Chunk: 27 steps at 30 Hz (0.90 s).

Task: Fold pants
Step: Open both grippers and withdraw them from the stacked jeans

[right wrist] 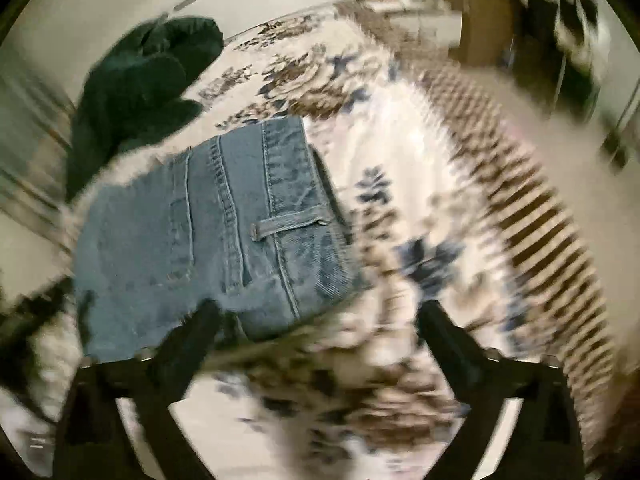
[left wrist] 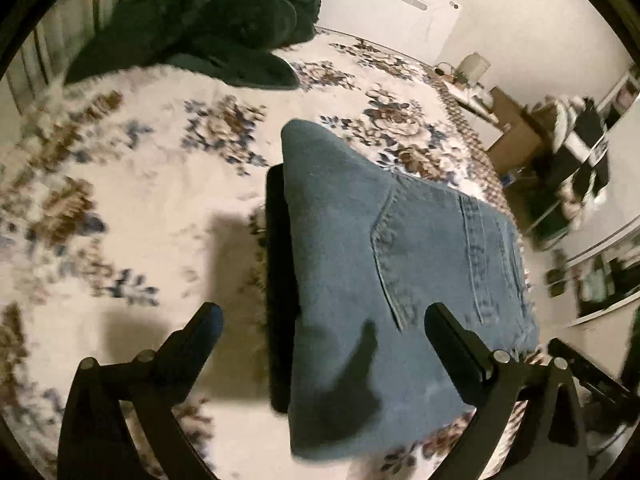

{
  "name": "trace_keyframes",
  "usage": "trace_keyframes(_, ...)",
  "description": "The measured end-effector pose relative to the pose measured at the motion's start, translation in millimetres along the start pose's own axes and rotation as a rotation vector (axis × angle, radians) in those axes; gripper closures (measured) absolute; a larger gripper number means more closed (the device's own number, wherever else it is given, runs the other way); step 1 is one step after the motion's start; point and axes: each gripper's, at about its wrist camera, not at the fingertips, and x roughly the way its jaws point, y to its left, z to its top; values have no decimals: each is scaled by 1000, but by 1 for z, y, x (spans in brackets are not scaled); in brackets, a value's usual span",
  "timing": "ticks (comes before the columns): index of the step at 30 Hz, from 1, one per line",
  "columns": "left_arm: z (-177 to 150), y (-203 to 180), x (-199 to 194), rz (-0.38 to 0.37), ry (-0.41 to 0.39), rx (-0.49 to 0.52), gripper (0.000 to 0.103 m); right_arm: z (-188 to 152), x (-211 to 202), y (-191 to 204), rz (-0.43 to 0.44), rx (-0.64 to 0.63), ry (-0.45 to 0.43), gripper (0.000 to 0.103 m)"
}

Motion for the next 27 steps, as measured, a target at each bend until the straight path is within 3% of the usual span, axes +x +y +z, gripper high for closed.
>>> trace_keyframes(3,-13,-17,-29,42,-33,33,0,-11,-41,18,-89,-87,-73,0)
trace_keyframes(11,-55,-74,-133,171,-139,75,0,-53,-169,30,-82,-137,-190,0)
trace_keyframes(19,-109,-125,-249,208,-265,92,0,-104,-312,27,-64,-192,-319,0)
trace_keyframes(27,-159,-158,-331,215,-354,84,0,-158,-442,11,-1,-234,-417,0)
